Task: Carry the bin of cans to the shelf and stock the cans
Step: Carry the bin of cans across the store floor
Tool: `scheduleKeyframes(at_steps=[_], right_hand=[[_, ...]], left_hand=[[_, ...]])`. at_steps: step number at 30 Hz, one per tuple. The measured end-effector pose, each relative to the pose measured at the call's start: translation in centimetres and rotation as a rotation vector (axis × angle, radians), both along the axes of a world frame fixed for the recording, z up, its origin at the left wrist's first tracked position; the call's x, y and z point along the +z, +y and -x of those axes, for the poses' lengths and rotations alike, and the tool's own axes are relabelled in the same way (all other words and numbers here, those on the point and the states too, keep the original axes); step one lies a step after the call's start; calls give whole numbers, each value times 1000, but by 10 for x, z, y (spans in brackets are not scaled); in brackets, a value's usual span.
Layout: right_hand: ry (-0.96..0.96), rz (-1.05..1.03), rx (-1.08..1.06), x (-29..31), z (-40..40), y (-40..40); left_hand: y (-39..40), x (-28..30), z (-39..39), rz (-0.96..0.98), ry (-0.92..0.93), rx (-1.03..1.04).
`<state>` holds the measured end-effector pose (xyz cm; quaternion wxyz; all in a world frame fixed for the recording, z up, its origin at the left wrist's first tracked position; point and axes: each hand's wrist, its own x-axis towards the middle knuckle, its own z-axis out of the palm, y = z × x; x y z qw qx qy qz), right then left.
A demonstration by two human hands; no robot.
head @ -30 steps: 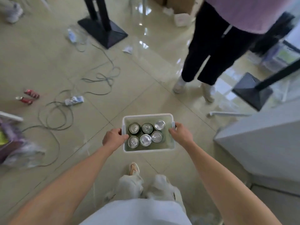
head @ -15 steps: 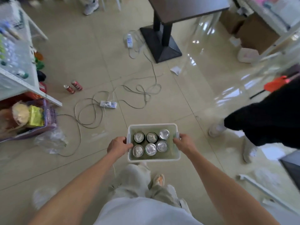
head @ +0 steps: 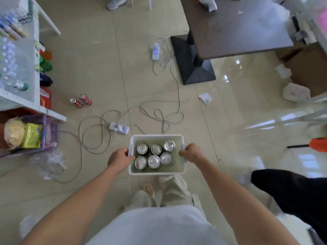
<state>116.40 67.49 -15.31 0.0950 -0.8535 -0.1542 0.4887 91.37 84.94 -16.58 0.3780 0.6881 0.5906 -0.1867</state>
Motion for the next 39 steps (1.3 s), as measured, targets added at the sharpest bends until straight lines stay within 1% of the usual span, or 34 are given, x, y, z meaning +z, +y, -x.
scheduleKeyframes(at_steps=[3, 6, 11, 14, 17, 21, 23, 27, 31, 33, 37, 39], right_hand=[[-61, 33, 119, 1, -48, 61], [-137, 71, 240, 10, -97, 125], [-177, 86, 327, 10, -172, 236], [-222, 95, 329, 10, -202, 292], [-212, 102, 299, 7, -232, 355], [-185, 99, 321, 7, -268, 455], [-164, 76, 368, 2, -286, 510], [-107, 79, 468, 0, -309, 624], [-135, 47, 566, 11, -315, 747], [-137, 35, 616, 12, -310, 815], [-184, 49, 814, 6, -286, 955], [-226, 42, 920, 11, -265, 1022]], left_hand=[[43, -1, -42, 1, -6, 118], [92, 3, -83, 12, -15, 141], [187, 4, -147, 29, -87, 166], [249, -2, -180, 56, -139, 160], [311, -1, -208, 83, -168, 206], [395, -5, -237, 92, -184, 283], [437, -7, -248, 80, -186, 341], [516, -2, -265, 15, -191, 476], [600, 4, -265, 3, -206, 589], [644, 4, -260, 11, -201, 648], [729, -7, -240, 49, -206, 735], [761, -11, -228, 55, -265, 870]])
